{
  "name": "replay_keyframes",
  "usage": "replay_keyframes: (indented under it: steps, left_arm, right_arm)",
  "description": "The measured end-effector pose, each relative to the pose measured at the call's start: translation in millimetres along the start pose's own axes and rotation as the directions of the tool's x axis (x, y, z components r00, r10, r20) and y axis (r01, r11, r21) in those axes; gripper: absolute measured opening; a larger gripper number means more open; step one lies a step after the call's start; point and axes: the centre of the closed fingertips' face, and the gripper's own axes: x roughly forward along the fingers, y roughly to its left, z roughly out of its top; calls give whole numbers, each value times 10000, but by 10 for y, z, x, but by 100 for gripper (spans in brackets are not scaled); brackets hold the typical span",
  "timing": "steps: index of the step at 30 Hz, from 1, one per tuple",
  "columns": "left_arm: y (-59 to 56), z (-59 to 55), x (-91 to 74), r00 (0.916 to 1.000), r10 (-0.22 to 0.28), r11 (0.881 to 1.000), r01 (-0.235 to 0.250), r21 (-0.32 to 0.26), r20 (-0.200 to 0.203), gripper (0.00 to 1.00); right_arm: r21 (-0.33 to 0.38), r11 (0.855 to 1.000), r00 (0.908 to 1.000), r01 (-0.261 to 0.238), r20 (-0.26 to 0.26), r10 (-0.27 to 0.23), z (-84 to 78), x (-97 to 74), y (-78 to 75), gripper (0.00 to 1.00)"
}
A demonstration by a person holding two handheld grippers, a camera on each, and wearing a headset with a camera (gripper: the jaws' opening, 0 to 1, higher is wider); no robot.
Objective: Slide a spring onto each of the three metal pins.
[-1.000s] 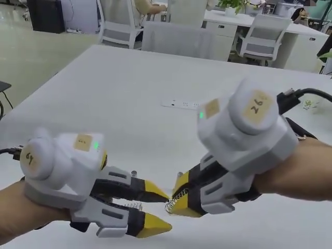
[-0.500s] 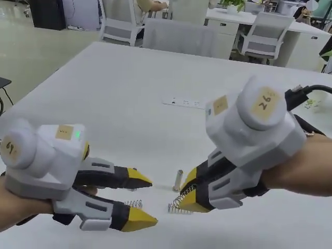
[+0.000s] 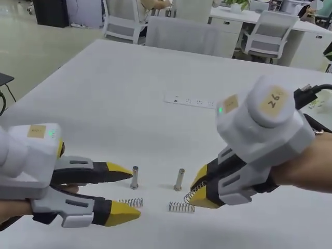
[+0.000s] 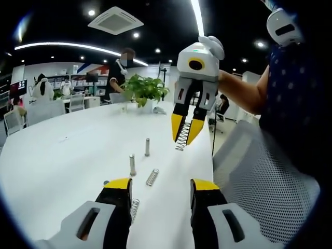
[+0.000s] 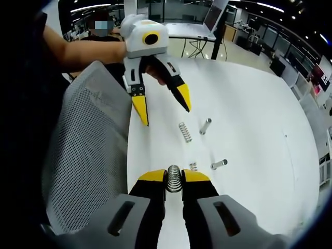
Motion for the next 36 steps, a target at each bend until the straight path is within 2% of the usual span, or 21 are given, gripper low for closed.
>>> replay_keyframes:
  steps: [10,22,30,36]
  left_arm:
    - [83,-91,-111,9971,754,9964,-748,-392,140,42]
    - [111,-65,-112,9922,1190,9917,-1169,-540,362,46]
    - [101,-80,-103,9913,1266,9906,-1244,-573,365,46]
    - [78,-101,-85,9917,1249,9908,-1231,-558,306,46]
  right_arm:
    - [239,9996,9999,151,-72,-149,-100,-61,-99,9]
    - [519,9976,9987,458,-247,-446,-232,-170,-281,9]
    - [572,9938,9923,950,-857,-899,-389,-281,-520,9]
    - [564,9917,9856,1155,-1305,-1073,-496,-294,-684,9]
